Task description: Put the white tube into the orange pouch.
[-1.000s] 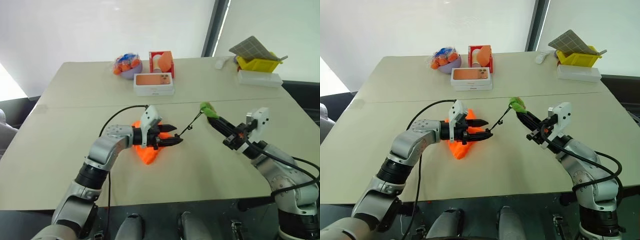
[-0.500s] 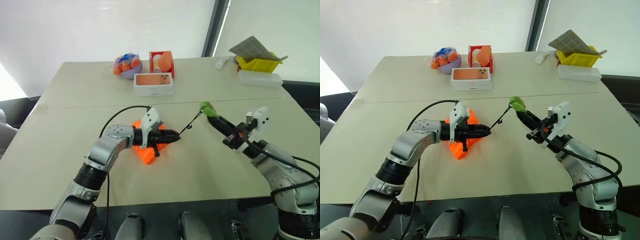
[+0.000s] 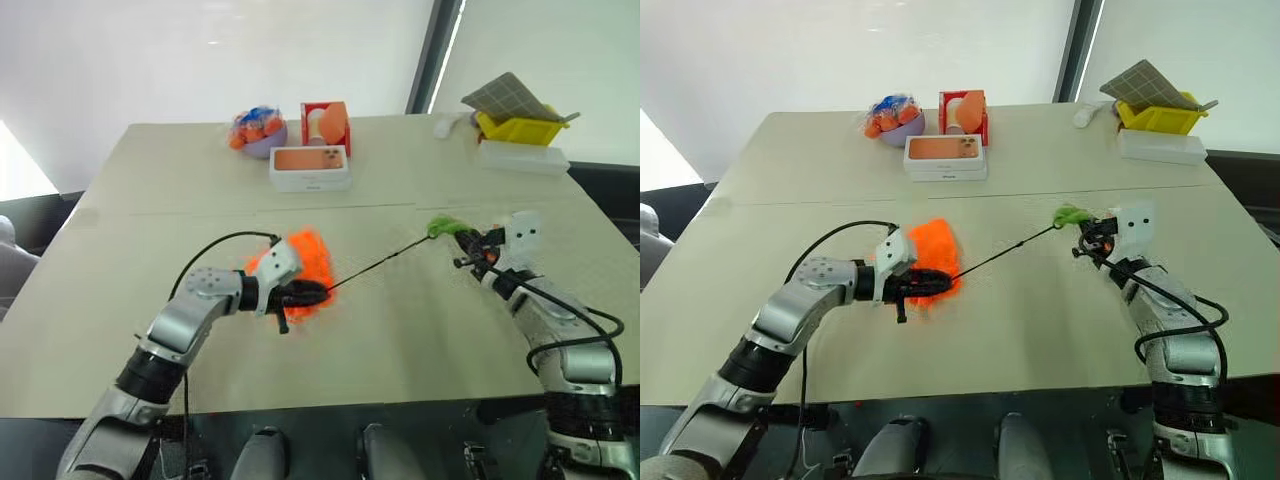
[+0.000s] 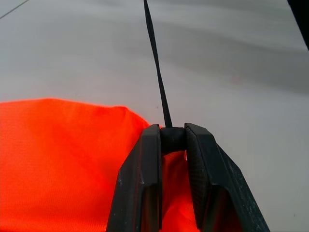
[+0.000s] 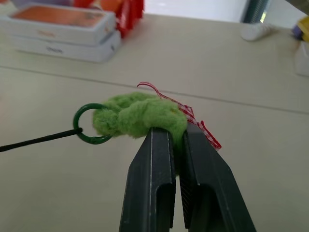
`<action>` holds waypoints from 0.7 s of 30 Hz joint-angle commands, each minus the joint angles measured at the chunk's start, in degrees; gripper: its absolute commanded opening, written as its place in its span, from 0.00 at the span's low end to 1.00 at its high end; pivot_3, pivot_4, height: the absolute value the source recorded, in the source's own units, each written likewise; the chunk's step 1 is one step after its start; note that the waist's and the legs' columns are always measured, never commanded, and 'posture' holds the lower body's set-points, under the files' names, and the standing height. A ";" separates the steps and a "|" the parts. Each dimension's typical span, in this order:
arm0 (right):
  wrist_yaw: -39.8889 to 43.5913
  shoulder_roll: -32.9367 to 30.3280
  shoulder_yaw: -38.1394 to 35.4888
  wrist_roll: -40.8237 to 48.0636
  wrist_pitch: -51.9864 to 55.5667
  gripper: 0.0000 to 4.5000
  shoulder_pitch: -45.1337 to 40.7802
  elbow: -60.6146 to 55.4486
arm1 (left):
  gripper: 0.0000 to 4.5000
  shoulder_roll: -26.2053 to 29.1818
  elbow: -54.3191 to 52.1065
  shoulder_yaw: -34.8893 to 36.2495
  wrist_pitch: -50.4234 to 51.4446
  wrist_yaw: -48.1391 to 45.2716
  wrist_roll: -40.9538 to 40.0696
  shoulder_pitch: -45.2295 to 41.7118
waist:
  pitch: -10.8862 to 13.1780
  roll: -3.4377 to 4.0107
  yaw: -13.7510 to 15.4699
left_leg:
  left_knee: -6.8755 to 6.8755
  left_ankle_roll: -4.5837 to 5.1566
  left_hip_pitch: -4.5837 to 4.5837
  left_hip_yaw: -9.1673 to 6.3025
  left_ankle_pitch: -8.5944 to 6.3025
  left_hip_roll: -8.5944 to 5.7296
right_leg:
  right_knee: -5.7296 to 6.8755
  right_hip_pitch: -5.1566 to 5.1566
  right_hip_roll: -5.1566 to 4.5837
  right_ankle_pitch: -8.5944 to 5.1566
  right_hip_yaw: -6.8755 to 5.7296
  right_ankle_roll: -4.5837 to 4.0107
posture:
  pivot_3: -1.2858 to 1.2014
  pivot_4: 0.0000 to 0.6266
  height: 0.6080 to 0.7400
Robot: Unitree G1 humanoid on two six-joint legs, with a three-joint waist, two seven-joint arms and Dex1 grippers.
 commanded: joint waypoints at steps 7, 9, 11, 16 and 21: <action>4.04 -2.52 2.08 -2.21 -0.53 0.17 0.35 -3.32 | 0.36 1.24 -3.90 4.17 2.16 1.72 -3.11 3.67 | 0.00 0.05 -0.15 | 0.01 0.00 0.04 0.00 0.00 0.01 | 0.04 0.02 0.01 -0.12 0.00 0.19 | 0.52 0.24 1.00; 7.70 -3.91 4.13 -1.79 0.00 0.36 2.62 -5.73 | 0.60 -0.63 -4.54 7.96 3.23 5.60 -4.88 3.20 | 0.00 0.04 -0.01 | 0.02 0.01 0.04 0.00 0.00 0.01 | 0.03 0.02 0.00 -0.12 0.00 0.20 | 0.52 0.24 1.00; 9.94 -4.49 4.77 -1.07 -0.09 0.58 4.82 -7.89 | 0.72 -2.03 -6.04 13.00 5.45 8.69 -8.31 3.26 | 0.01 0.01 0.00 | 0.04 0.01 0.03 -0.04 0.00 0.01 | 0.04 0.04 0.01 -0.12 -0.02 0.21 | 0.52 0.24 1.00; 11.64 -5.11 3.69 -2.01 -3.61 0.81 7.49 -9.15 | 0.72 -3.19 -8.93 24.49 10.03 16.70 -14.03 5.34 | 0.00 0.02 -0.35 | 0.04 0.00 0.07 -0.02 0.00 0.01 | 0.05 0.06 0.01 -0.13 0.00 0.25 | 0.52 0.24 1.00; 15.50 -3.91 0.94 1.63 -7.98 0.81 8.83 -8.65 | 0.72 -1.74 -6.08 31.42 7.43 24.21 -10.69 9.96 | 0.00 0.01 -0.22 | 0.04 0.00 0.13 -0.02 0.00 0.01 | 0.08 0.09 0.02 -0.13 -0.01 0.26 | 0.52 0.24 1.00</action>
